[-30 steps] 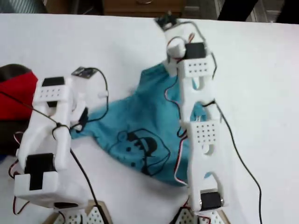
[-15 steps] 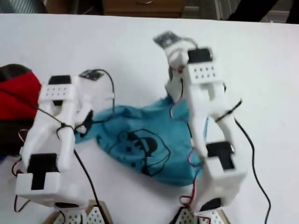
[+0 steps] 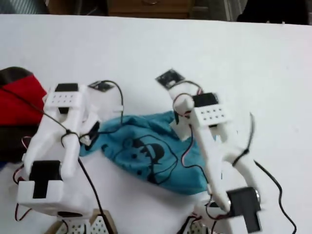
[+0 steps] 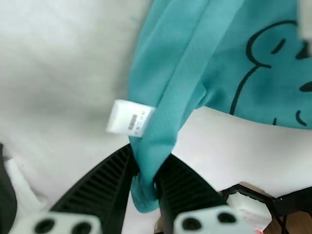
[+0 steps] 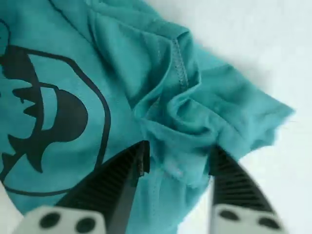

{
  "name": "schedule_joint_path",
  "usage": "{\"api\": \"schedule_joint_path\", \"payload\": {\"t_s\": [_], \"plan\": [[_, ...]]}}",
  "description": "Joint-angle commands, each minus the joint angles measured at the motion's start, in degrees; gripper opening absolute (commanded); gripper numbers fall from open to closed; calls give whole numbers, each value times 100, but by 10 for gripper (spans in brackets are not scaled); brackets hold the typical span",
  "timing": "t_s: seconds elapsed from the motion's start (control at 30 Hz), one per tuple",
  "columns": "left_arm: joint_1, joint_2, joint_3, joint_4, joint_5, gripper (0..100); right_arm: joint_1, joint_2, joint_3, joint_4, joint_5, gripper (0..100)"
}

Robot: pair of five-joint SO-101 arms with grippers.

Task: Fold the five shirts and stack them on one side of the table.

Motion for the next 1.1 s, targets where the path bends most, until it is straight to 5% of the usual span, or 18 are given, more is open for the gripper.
{"api": "schedule_joint_path", "payload": {"t_s": [0.0, 0.7, 0.97, 1.07], "plan": [[53, -62, -22, 62, -70, 25, 409, -576, -448, 136, -62, 305], [53, -62, -22, -132, -70, 25, 585, 1138, 79, -699, -62, 276], [79, -70, -22, -132, -62, 25, 708, 1138, 79, -558, -62, 34], [53, -70, -22, -132, -62, 25, 901, 1130, 79, -541, -62, 34]]}}
